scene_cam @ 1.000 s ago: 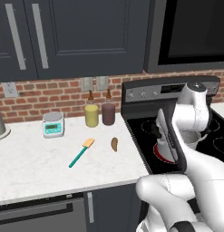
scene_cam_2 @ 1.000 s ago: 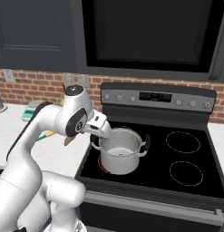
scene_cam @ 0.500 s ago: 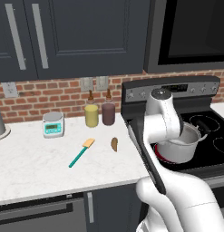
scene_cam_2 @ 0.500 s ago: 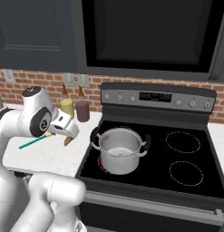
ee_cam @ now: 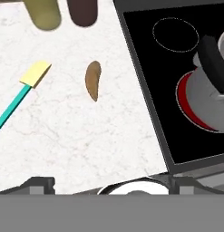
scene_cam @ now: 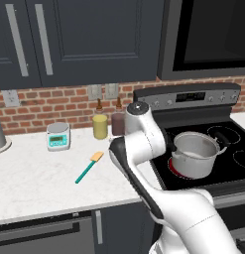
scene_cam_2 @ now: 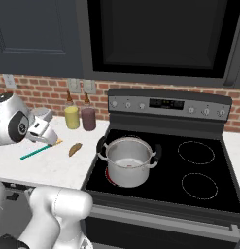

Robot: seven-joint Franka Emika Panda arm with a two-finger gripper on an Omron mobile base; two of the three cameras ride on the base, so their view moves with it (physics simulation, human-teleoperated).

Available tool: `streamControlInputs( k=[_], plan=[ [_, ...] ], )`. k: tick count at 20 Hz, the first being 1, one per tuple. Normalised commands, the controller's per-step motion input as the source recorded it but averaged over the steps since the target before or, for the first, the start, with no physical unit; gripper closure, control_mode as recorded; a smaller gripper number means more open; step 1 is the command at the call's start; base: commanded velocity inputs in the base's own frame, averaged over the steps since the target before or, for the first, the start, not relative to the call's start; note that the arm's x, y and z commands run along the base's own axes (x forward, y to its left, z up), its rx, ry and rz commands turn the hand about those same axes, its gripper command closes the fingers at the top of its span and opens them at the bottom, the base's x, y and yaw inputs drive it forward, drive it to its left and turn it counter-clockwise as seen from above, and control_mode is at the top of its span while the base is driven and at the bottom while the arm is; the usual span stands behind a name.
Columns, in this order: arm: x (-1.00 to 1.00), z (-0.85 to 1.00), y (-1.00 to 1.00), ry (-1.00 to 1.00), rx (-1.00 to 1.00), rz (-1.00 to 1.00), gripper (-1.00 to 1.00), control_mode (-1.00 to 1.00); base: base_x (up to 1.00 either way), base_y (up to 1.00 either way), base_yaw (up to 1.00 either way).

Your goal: Put the tomato and sweet potato in the pot. Retrieve the spatula and lightly stir the vegetables in the pot.

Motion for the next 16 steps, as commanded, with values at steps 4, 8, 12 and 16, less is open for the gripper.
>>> streamControlInputs(
  k=[4, 8, 12, 16],
  plan=[
    [0.41, 0.00, 0.54, 0.04, 0.00, 0.00, -1.00, -1.00, 0.00, 0.00, 0.00],
    [0.62, -0.06, 0.34, 0.08, 0.00, -0.02, -1.00, -1.00, 0.00, 0.00, 0.00],
    [0.70, -0.16, 0.15, 0.11, -0.01, -0.06, -1.00, -1.00, 0.00, 0.00, 0.00],
    [0.59, -0.24, 0.03, 0.09, -0.04, -0.09, -1.00, -1.00, 0.00, 0.00, 0.00]
  ],
)
